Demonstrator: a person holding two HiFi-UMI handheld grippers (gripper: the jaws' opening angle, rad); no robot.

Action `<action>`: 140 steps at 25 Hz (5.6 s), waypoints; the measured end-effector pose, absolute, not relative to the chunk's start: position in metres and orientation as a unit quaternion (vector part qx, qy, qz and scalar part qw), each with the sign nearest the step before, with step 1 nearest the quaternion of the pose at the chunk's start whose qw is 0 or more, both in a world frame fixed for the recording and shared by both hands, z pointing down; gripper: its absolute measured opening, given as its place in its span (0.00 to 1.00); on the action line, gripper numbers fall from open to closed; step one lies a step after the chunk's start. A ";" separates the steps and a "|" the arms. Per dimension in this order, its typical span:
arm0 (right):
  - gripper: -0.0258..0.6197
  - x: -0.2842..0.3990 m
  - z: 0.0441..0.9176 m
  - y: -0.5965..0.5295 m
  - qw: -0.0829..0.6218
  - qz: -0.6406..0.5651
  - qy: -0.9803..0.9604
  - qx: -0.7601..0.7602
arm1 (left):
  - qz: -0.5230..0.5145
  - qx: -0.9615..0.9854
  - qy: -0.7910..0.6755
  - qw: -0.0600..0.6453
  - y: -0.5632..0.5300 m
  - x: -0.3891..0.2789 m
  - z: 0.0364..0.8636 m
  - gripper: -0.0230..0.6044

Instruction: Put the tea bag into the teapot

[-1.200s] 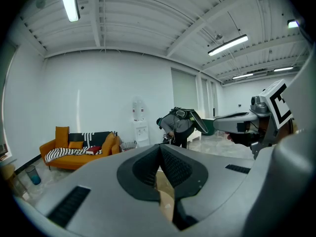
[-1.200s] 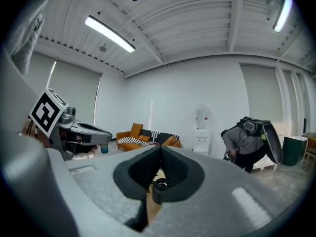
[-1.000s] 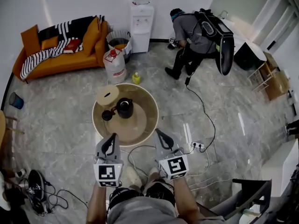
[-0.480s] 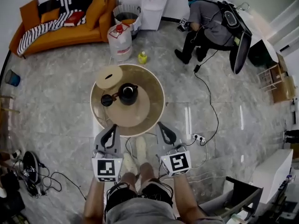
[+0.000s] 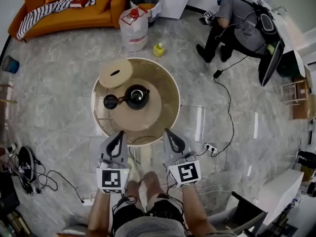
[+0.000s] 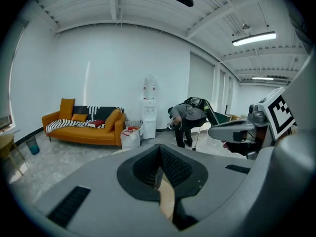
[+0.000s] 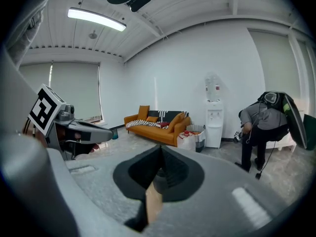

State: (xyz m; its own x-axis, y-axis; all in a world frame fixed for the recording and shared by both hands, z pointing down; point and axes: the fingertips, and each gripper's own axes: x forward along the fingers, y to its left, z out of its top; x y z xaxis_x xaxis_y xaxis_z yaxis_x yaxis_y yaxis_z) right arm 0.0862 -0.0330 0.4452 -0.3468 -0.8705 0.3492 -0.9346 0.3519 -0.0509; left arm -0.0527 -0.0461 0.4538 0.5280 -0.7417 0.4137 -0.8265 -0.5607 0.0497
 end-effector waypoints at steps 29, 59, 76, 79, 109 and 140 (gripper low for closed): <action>0.04 0.074 0.720 -0.051 0.225 0.216 -0.817 0.485 | 0.250 0.819 -0.469 0.218 -0.066 -0.057 0.706 0.06; 0.12 0.044 0.860 -0.035 0.288 0.250 -0.806 0.453 | 0.275 0.799 -0.471 0.254 -0.040 -0.079 0.795 0.06; 0.04 0.050 0.823 -0.041 0.271 0.236 -0.806 0.470 | 0.260 0.798 -0.482 0.250 -0.053 -0.074 0.767 0.06; 0.04 0.052 0.803 -0.049 0.263 0.224 -0.810 0.474 | 0.258 0.813 -0.475 0.218 -0.062 -0.072 0.753 0.06; 0.04 0.041 0.604 -0.154 0.177 0.133 -0.844 0.489 | 0.219 0.815 -0.518 0.142 -0.141 -0.083 0.602 0.06; 0.40 0.019 0.652 -0.201 0.174 0.164 -0.855 0.461 | 0.222 0.793 -0.539 0.175 -0.177 -0.101 0.636 0.06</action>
State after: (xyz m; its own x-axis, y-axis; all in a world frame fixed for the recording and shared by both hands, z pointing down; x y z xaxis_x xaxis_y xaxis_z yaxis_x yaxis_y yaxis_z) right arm 0.0187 -0.2015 0.6525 -0.5145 -0.7306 0.4489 -0.8449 0.5212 -0.1203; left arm -0.1013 -0.1773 0.6360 0.3194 -0.7780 0.5410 -0.9333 -0.3572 0.0375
